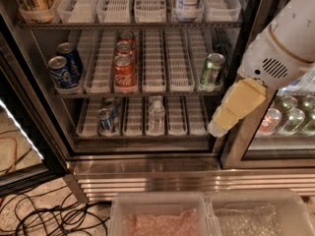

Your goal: Pick coke can from middle shelf of fridge

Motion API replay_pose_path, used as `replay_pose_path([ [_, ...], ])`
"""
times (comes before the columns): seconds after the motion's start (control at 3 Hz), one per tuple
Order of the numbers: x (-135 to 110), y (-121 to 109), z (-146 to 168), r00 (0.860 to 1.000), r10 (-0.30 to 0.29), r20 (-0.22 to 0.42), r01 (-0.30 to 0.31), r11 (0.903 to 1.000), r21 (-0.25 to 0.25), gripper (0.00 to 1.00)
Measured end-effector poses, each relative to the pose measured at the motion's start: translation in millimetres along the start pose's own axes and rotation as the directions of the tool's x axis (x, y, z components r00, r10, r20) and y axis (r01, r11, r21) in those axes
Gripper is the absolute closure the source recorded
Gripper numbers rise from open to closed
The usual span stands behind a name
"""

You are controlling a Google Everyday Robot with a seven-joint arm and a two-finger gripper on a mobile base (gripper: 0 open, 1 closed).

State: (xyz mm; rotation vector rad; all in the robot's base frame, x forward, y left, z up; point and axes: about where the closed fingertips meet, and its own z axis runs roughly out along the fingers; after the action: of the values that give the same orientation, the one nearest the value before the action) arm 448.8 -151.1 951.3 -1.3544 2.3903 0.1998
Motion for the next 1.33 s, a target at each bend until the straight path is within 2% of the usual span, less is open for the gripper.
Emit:
replay_pose_path([
  [0.33,-5.2,2.1,14.1,0.993,0.119,0.015,-0.115,0.9801,-0.162,0.0],
  [0.67,-16.1,10.4,16.2,0.991,0.126,0.047,-0.112,0.967,-0.229,0.0],
  [1.0,-19.4,23.5,33.9,0.988,0.144,0.054,-0.131,0.9717,-0.197,0.0],
  [1.33,-34.3,45.8,71.7,0.983,0.18,0.038,-0.174,0.9768,-0.125,0.0],
])
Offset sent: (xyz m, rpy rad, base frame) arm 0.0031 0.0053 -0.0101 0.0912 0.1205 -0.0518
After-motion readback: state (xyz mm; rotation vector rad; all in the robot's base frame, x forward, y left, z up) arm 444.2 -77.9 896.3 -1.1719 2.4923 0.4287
